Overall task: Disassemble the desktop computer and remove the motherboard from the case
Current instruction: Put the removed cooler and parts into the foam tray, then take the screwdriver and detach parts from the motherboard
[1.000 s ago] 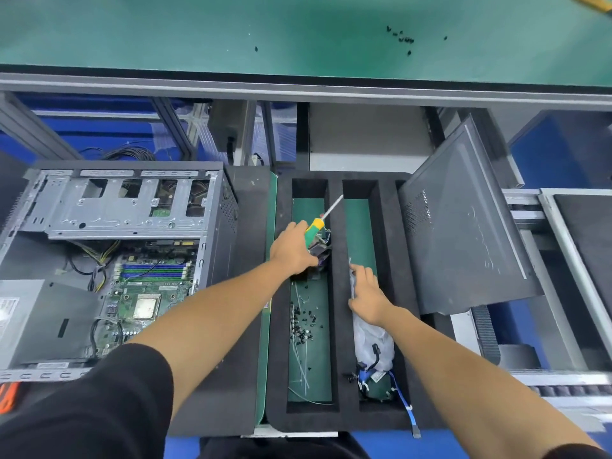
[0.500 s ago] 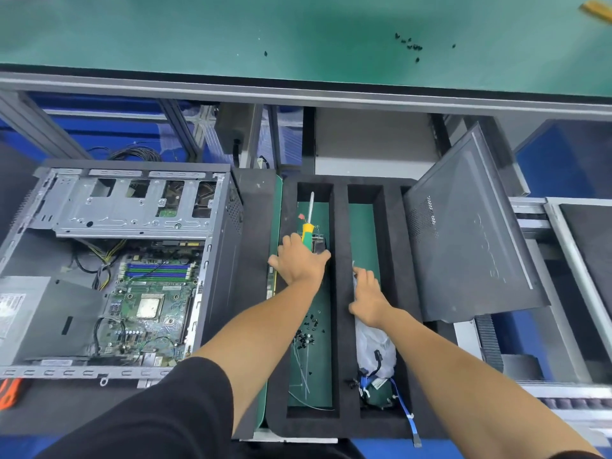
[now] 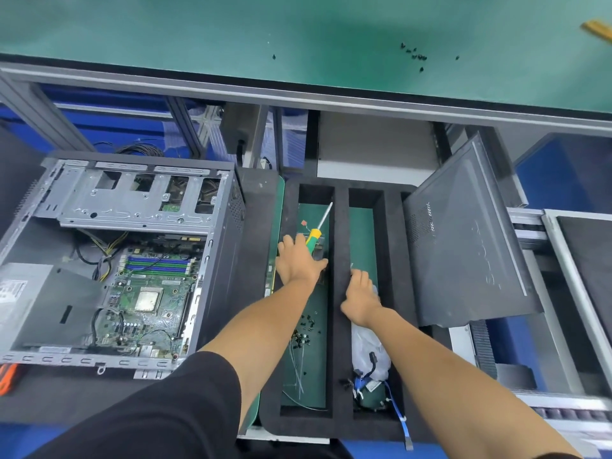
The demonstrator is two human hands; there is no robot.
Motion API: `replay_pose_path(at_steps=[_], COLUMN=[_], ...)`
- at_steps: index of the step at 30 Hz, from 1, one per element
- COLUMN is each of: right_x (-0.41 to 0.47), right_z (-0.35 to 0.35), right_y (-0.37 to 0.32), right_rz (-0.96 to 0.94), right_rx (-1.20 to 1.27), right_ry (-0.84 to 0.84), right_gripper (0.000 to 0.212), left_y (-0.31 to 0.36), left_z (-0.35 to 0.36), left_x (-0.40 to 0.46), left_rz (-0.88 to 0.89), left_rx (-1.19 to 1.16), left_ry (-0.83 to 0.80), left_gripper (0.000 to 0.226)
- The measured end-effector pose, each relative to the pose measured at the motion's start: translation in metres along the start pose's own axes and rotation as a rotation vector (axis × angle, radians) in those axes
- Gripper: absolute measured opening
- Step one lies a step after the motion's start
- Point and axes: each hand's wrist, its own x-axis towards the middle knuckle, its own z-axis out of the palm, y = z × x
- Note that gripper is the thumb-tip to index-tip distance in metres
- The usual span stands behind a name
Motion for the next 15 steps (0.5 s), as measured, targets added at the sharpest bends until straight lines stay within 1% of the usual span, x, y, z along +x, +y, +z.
replay_pose_path(at_steps=[3, 6, 11, 15], right_x=[-0.001, -0.002, -0.002, -0.001], right_z=[0.001, 0.0, -0.005, -0.017], right_y=[-0.002, -0.006, -0.014, -0.028], right_rz=[0.02, 0.041, 0.008, -0.045], right_rx=[-0.007, -0.018, -0.02, -0.068], right_ry=[-0.004, 0.011, 0.071, 0.191], right_gripper=[0.068, 0.074, 0.088, 0.087], left_y=[0.002, 0.005, 0.003, -0.003], left_z=[-0.006, -0.008, -0.01, -0.018], left_x=[0.004, 0.007, 0.005, 0.003], left_rz=[0.047, 0.05, 0.024, 0.029], left_rx=[0.07, 0.085, 0.015, -0.059], left_ry=[-0.086, -0.165, -0.234, -0.252], left_gripper=[0.067, 0.055, 0.046, 0.04])
